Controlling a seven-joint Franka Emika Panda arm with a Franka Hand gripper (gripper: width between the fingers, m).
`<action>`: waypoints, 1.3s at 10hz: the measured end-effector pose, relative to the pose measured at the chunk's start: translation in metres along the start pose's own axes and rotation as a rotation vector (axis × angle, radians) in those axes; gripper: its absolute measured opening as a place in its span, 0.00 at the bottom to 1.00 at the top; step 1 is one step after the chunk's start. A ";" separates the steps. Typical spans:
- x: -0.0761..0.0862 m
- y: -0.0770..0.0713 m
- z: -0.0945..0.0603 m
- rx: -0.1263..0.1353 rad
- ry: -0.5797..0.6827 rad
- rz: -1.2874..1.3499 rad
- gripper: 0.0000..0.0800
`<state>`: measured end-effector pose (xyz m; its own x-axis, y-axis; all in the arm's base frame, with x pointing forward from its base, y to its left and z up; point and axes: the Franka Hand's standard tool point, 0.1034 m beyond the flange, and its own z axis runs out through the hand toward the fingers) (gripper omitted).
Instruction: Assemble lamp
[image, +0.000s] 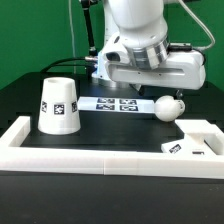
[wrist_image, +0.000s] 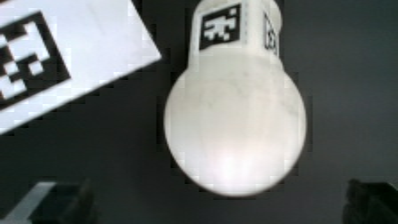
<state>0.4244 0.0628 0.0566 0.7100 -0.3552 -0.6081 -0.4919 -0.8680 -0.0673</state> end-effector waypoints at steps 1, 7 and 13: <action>0.000 -0.005 0.003 -0.008 -0.051 0.001 0.87; -0.002 -0.012 0.022 -0.034 -0.120 -0.008 0.87; -0.007 -0.011 0.048 -0.063 -0.146 -0.013 0.87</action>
Offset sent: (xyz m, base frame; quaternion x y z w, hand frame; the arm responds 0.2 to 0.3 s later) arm 0.0071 0.0181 -0.0023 -0.0068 -0.0027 0.0115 0.9999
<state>0.4007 0.0917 0.0241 0.6329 -0.2937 -0.7163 -0.4475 -0.8938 -0.0289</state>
